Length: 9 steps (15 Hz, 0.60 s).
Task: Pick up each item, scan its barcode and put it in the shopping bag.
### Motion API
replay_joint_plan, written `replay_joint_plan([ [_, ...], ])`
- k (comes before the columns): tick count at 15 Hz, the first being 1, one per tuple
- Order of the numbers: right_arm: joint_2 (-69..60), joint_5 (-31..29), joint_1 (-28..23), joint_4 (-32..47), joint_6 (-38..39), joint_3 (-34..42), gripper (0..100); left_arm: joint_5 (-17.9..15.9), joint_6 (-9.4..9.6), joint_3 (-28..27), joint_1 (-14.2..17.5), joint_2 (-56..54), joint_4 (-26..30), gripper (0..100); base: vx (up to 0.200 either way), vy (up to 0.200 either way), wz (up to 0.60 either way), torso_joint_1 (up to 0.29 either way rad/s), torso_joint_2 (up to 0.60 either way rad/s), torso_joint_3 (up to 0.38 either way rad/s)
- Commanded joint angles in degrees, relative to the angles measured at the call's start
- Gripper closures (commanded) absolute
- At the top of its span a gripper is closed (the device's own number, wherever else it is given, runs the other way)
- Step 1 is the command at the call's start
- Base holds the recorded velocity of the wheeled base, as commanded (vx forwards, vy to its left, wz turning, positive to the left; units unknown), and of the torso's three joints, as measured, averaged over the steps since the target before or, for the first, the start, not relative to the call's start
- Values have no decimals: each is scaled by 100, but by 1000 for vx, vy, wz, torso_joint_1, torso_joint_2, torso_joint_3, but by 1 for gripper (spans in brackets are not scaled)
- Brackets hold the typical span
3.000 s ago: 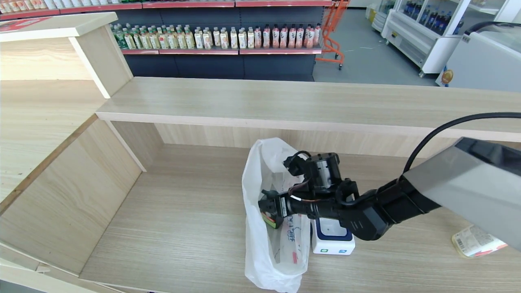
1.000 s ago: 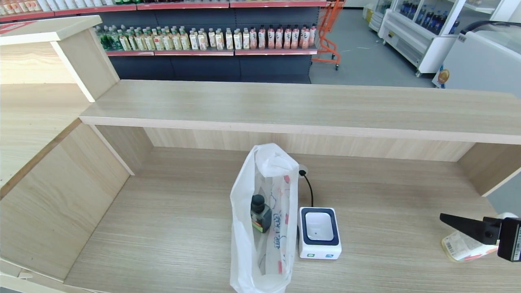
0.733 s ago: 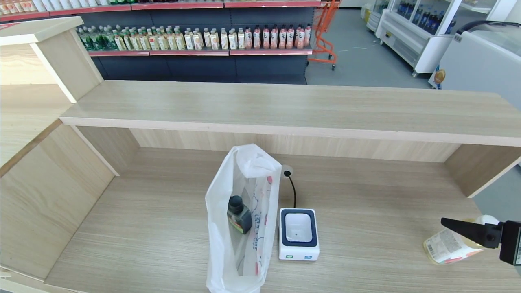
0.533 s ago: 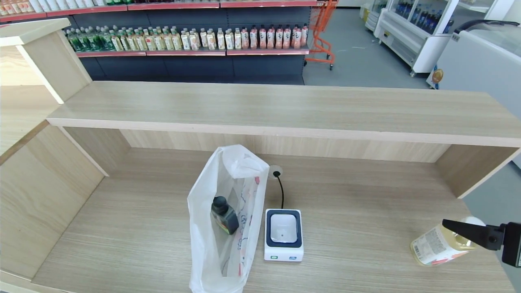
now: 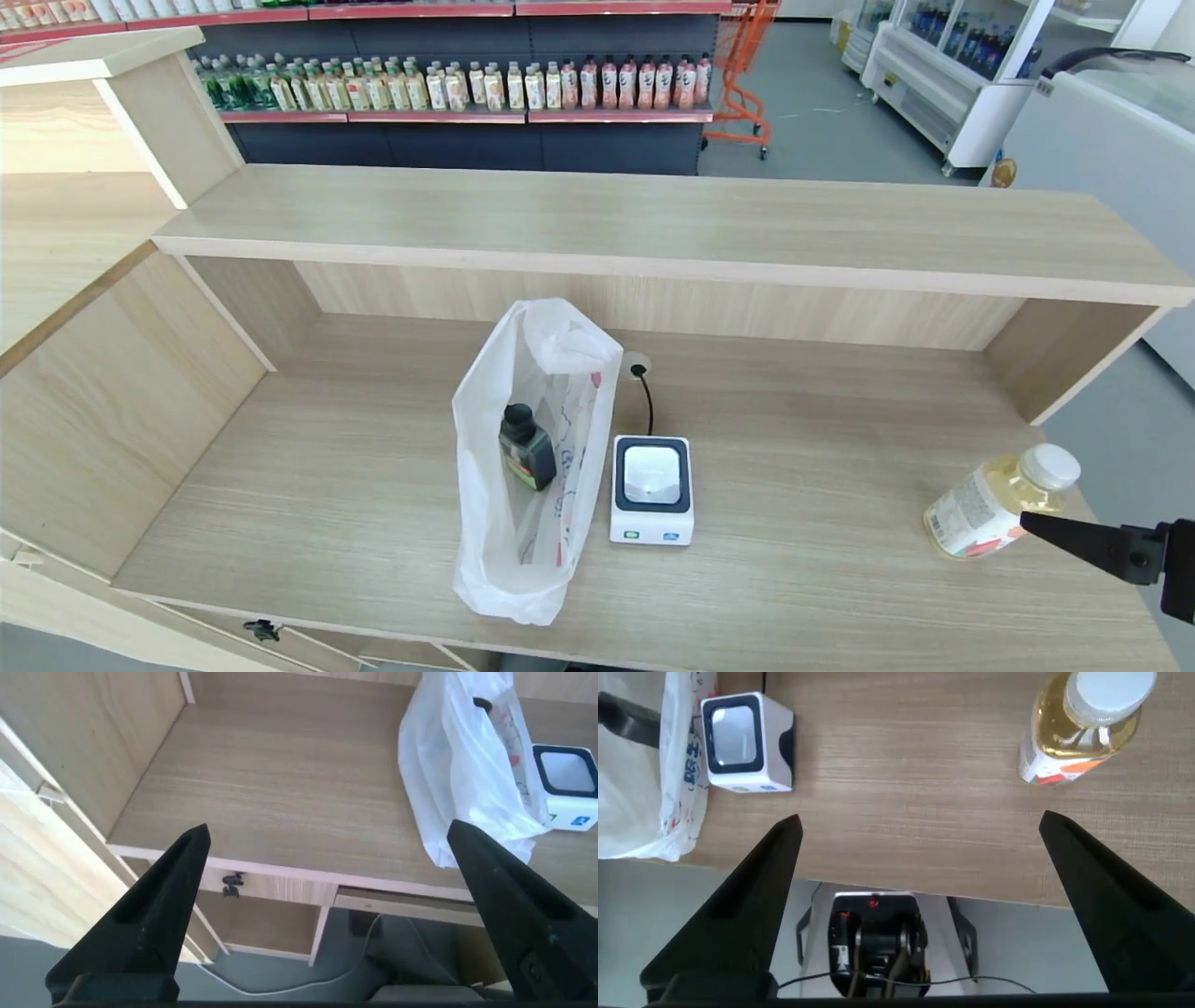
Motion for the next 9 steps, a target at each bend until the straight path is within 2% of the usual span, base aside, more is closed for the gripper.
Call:
replay_joint_plan([
  [1,31,1,8,-11,-1,-2,0,4,56,0,-4,-2,5,0,-200,0,0,2,7,2],
  [2,31,1,-1,-2,34,-2,0,-4,232,0,5,-2,5,0,-200,0,0,2,2,2],
  [3,31,1,-1,-2,78,-11,0,-4,284,0,-4,-2,5,0,-200,0,0,-2,7,-2],
  [4,40,1,-1,-2,113,-29,0,-4,240,0,-4,-2,5,0,-200,-200,0,2,2,2],
  [6,40,1,-1,-2,131,-64,0,-4,267,0,5,-2,5,0,0,0,0,0,0,0],
  [9,13,1,-19,-2,237,-46,0,-4,267,0,5,-2,5,0,0,-200,0,-6,1,5],
])
